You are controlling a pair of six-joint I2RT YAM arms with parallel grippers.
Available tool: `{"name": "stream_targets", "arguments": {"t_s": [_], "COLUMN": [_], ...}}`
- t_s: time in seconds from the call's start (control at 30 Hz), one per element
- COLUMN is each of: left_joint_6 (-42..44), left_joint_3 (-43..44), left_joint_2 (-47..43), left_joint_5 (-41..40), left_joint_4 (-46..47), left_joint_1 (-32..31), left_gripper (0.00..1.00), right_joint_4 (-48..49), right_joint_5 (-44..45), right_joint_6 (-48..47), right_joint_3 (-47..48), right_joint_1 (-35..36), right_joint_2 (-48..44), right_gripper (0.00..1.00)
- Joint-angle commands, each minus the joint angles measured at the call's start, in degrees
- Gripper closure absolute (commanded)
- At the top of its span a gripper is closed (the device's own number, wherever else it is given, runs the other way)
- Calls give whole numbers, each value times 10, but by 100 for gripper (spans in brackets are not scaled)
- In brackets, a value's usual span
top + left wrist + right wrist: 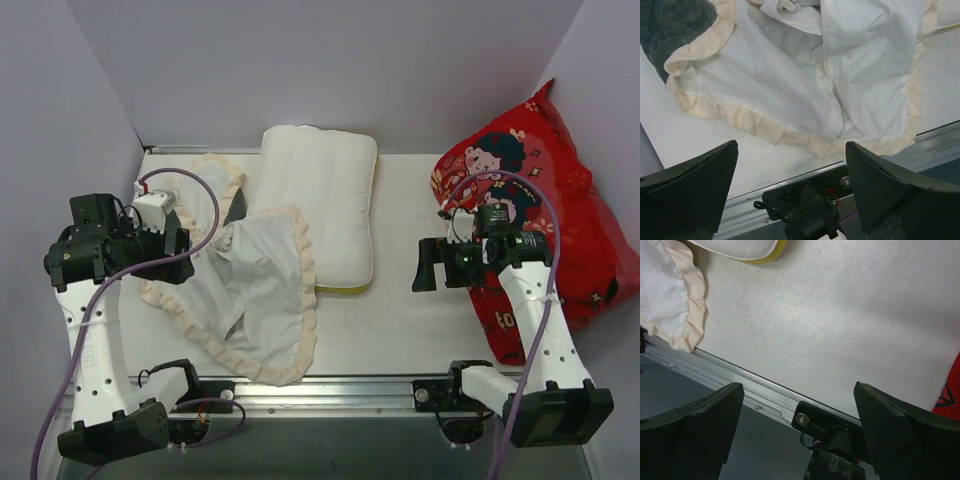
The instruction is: Put the pillow into the pillowcase
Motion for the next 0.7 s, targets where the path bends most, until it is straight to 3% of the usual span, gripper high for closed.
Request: {"name": "stream_targets", "arguments": {"t_s": [0.0, 0.43, 0.67], "left_joint_6": [22, 17, -3], "left_joint_3": [21, 152, 138], "left_joint_2": [21, 257, 368], "left_joint_5": [27, 0, -50], "left_joint_4": [3, 99, 186], "left_joint_1": [-2, -4, -34], "left_gripper": [2, 3, 3], "right_joint_4": [33, 118, 139], "right_joint_5": [13, 37, 46], "right_joint_6": [31, 137, 183], "right_joint_3": [36, 234, 388], "right_joint_1": [13, 64, 87], "right_joint_2": [48, 367, 546], "right_gripper": [0, 0, 0]}}
